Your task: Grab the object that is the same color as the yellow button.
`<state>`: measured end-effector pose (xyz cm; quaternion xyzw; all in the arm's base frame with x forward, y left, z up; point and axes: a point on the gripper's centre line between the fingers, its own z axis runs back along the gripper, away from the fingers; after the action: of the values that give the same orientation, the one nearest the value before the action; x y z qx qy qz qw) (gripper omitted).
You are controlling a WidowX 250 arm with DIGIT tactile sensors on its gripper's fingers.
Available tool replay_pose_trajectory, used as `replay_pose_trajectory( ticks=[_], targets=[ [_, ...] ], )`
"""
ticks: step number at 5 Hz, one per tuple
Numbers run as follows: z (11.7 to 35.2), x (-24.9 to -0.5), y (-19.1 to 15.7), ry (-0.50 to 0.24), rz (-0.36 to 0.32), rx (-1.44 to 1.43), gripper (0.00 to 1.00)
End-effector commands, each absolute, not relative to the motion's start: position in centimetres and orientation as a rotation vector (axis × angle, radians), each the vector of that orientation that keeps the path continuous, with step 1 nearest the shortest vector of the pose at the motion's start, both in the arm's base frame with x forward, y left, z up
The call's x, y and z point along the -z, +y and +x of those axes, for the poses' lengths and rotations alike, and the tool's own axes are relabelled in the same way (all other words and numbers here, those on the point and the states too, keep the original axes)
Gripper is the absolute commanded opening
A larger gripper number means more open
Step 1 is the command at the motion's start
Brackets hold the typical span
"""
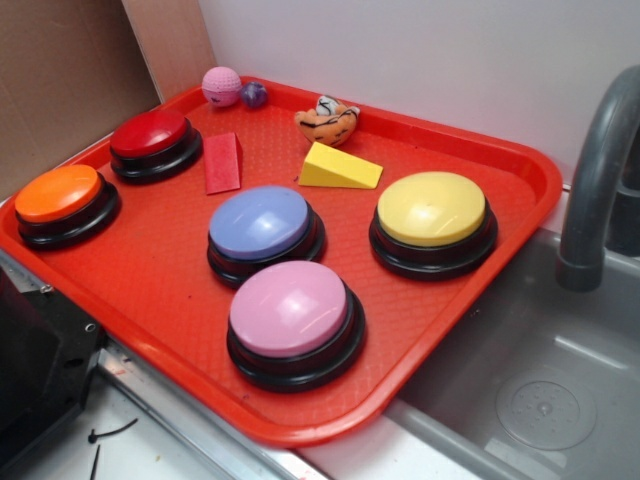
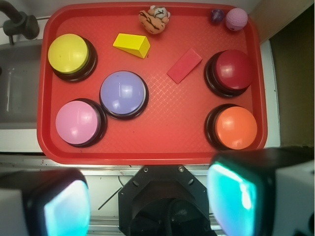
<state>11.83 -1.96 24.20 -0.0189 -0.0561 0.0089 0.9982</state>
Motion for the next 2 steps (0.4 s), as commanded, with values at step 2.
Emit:
replay_pose_trajectory(
  ticks=[2],
  targets=[
    [12.9,-24.0,-2.0,-0.142,-0.056,0.123,1.00]
  ],
)
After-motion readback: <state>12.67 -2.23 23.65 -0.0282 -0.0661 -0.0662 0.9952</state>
